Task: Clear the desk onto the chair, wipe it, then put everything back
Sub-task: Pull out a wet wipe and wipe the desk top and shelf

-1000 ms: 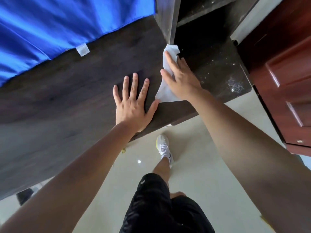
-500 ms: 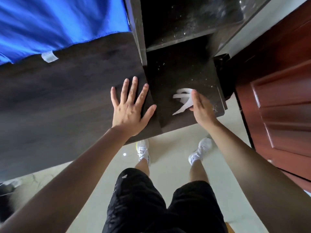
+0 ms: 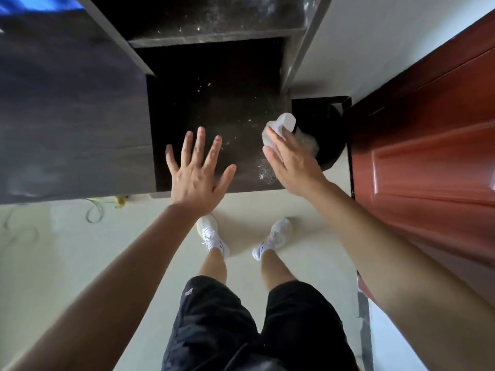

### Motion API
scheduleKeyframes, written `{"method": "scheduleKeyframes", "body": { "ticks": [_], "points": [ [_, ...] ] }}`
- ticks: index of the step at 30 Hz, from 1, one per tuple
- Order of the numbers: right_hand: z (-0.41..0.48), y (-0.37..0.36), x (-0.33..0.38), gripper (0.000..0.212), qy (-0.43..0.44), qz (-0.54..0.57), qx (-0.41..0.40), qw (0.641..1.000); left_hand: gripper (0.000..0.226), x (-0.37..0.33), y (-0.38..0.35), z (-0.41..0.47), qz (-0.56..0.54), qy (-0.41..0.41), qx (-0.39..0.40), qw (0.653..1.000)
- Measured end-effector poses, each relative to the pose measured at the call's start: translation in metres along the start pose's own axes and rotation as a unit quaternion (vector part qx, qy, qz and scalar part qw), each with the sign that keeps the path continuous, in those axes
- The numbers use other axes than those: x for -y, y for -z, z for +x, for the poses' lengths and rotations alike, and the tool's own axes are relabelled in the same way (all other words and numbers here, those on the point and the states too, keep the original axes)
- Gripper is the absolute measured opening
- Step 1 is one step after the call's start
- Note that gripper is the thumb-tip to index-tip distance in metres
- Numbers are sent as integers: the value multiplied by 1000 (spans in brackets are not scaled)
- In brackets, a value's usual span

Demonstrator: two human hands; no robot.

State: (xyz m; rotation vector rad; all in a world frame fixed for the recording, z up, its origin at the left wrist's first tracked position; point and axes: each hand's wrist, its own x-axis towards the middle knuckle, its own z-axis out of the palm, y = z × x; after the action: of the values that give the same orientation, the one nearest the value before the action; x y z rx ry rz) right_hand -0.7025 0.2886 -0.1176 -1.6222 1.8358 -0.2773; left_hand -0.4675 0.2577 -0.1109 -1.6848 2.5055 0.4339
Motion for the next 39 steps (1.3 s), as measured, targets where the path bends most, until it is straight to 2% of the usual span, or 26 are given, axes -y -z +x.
{"method": "scheduleKeyframes", "body": {
  "ticks": [2,4,10,15,21,29,32,35,39],
  "points": [
    [6,-19,-9,65,9,-91,124,988,69,-1,-12,-9,1,11,24,1000],
    [8,-41,-21,69,34,-171,178,968,68,2,-24,-18,-7,20,48,999],
    [-15,-76,-49,77,79,-246,168,951,66,10,-59,-35,-4,10,101,995],
    [-31,-89,-49,80,84,-252,168,949,59,17,-77,-38,-4,25,122,992],
    [5,-76,-50,77,107,-253,138,952,65,22,-88,-39,-3,26,143,989],
    [116,-53,-18,83,2,-274,125,954,70,21,-96,-39,4,30,138,990],
    [86,-65,-13,84,8,-256,122,959,69,17,-94,-39,-13,36,137,990],
    [7,-83,-28,80,54,-243,128,960,68,15,-93,-39,-16,37,142,989],
    [-57,-89,-58,75,80,-271,170,944,70,12,-94,-40,-7,51,154,987]
  ]
}}
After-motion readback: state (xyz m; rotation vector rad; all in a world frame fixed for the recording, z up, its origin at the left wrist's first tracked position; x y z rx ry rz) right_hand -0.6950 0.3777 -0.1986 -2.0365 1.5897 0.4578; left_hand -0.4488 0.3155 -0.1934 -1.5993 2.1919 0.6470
